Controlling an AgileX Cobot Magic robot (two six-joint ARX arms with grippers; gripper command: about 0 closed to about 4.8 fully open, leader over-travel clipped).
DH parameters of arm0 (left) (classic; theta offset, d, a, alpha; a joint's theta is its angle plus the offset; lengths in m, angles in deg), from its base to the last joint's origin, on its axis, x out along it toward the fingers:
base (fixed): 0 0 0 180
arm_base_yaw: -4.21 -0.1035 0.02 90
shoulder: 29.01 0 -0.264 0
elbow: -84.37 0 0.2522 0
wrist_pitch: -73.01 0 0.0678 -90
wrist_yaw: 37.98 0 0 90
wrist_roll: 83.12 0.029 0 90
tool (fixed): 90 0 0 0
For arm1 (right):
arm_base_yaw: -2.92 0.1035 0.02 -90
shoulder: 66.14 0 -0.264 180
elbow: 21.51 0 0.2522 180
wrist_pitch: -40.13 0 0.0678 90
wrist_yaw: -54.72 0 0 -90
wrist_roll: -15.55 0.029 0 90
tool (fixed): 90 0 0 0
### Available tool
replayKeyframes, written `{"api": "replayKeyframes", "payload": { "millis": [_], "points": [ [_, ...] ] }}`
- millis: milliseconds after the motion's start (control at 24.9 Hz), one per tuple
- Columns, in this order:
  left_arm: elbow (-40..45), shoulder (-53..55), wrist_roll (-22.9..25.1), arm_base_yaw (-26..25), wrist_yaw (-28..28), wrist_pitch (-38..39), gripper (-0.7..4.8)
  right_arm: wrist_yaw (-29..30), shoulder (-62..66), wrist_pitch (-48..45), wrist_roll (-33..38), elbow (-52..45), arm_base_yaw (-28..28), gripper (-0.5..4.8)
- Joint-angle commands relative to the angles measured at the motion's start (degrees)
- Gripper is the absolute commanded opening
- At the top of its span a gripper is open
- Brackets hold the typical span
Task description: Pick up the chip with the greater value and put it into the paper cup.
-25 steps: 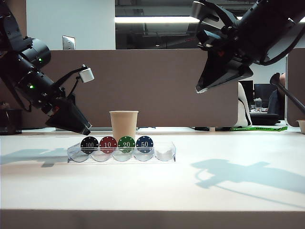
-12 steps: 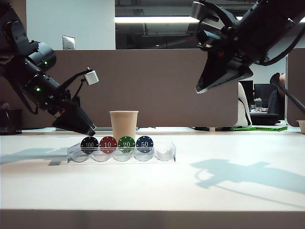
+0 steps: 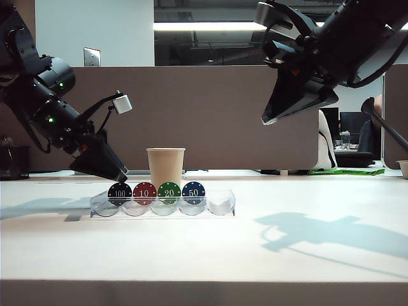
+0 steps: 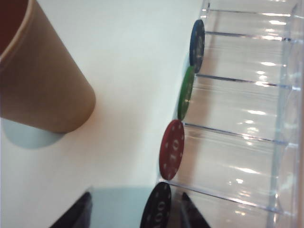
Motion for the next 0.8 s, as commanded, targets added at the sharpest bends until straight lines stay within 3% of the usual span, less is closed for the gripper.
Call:
{"api": "replayKeyframes", "payload": {
  "millis": [40,641,802],
  "points": [
    [-0.22,-0.15,-0.07,0.09,0.72,0.55,2.36,0.17,-0.11,-0.96,0.02,0.2,0.02,-0.01],
    [-0.37,1.97,-0.26,0.09,0.7,1.07,2.36,0.17,-0.11,-0.94,0.02,0.2,0.02,-0.01],
    [-0.37,1.97,-0.28,0.09,0.68,1.03,1.88,0.17,-0.11,-0.94,0.02,0.2,0.02,-0.01]
  ]
}}
